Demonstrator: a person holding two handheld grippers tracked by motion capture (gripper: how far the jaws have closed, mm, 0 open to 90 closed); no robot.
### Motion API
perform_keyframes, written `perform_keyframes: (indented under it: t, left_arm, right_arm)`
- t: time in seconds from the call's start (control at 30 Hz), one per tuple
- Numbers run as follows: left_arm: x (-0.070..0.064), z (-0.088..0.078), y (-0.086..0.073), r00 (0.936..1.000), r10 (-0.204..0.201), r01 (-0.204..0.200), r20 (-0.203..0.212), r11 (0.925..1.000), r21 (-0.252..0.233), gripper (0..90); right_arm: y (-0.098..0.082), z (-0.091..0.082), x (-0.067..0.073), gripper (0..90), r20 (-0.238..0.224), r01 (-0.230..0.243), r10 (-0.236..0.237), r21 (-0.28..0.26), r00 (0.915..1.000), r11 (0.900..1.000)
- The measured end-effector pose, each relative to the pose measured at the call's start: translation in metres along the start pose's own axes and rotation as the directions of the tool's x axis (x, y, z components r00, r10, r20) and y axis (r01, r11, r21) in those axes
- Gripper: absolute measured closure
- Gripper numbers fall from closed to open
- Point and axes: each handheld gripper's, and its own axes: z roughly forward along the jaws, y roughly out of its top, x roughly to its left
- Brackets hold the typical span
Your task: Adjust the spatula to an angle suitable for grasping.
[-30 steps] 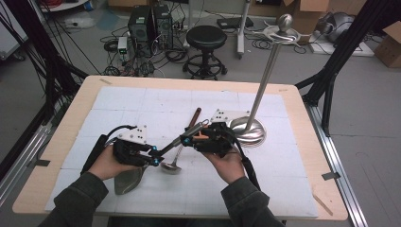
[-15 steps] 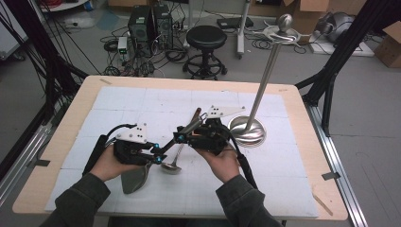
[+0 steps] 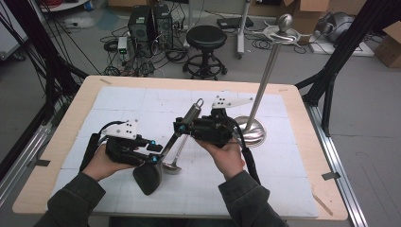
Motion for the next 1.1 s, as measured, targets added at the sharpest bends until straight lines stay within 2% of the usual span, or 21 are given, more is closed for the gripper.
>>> perform_keyframes:
  t: [0.23, 0.43, 0.73, 0.8, 0.93, 1.1]
  left_arm:
    - [-0.001, -0.003, 0.0, 1.0, 0.005, -0.005, 0.003, 1.0, -0.004, 62.5]
    - [-0.002, -0.006, -0.002, 0.9997, 0.004, -0.004, -0.024, 0.9999, -0.01, 60.7]
    - [-0.003, -0.01, -0.01, 0.9958, 0.002, -0.001, -0.092, 1.0, 0.007, 55.8]
    - [-0.004, -0.01, -0.012, 0.9947, -0.01, 0.011, -0.102, 0.9999, 0.006, 53.6]
    - [-0.006, -0.01, -0.015, 0.9926, -0.012, 0.012, -0.121, 0.9999, 0.002, 50.7]
    - [-0.008, -0.012, -0.019, 0.9897, -0.015, 0.015, -0.142, 0.9999, -0.004, 47.5]
  right_arm:
    - [0.011, -0.01, 0.003, 74.7, -0.008, 0.015, -0.015, -0.036, 0.9998, 0.999]
    - [0.018, -0.026, 0.004, 75.1, -0.002, 0.035, -0.035, -0.049, 0.9994, 0.998]
    - [0.028, -0.065, -0.007, 75.1, 0.058, 0.089, -0.086, -0.061, 0.9946, 0.994]
    - [0.03, -0.072, -0.01, 75.1, 0.069, 0.097, -0.093, -0.06, 0.9933, 0.993]
    - [0.034, -0.08, -0.016, 75.1, 0.104, 0.121, -0.116, -0.043, 0.9878, 0.992]
    - [0.039, -0.087, -0.022, 75.1, 0.128, 0.138, -0.133, -0.031, 0.9829, 0.99]
